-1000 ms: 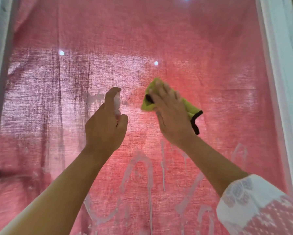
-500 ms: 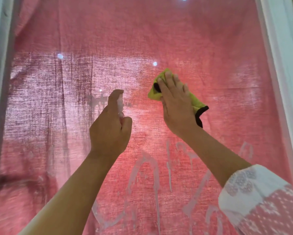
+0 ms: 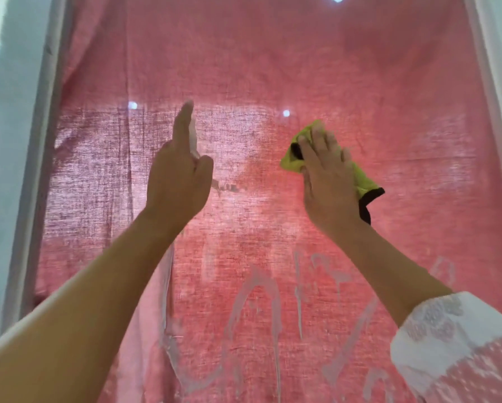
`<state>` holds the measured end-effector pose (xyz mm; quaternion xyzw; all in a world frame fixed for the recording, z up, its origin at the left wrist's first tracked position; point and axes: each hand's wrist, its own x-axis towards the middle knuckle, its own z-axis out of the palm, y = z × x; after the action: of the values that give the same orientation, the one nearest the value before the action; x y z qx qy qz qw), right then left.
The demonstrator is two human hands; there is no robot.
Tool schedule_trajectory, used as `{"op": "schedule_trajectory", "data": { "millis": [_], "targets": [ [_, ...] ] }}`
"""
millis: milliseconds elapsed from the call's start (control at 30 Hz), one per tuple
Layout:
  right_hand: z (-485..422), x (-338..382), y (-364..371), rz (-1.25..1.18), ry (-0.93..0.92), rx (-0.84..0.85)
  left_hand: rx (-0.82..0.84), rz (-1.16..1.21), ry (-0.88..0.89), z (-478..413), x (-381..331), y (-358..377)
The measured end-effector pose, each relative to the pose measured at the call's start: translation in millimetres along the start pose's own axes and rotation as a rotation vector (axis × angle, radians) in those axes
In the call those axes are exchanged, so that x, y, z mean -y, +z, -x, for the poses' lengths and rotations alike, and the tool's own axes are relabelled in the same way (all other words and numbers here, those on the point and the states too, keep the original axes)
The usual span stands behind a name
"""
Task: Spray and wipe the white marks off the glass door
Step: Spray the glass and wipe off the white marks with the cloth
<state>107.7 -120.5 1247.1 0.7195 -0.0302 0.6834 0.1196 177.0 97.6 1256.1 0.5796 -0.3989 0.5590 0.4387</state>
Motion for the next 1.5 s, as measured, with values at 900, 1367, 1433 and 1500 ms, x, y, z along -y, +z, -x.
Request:
{"op": "schedule_trajectory", "data": {
  "millis": [900, 1367, 1433, 1500],
  "targets": [
    [11, 27, 18, -0.004, -0.028, -0.083, 0.248, -0.033, 0.029, 27, 19, -19],
    [24, 72, 35, -0.05, -0.164, -0.028, 0.122, 0.012, -0.046, 35, 58, -46],
    [41, 66, 33, -0.036, -0.258, 0.017, 0.093, 0.029, -0.081, 38, 64, -50],
    [44, 58, 28, -0.033, -0.238, 0.033, 0.065, 0.066, -0.114, 43, 69, -53]
  ]
}}
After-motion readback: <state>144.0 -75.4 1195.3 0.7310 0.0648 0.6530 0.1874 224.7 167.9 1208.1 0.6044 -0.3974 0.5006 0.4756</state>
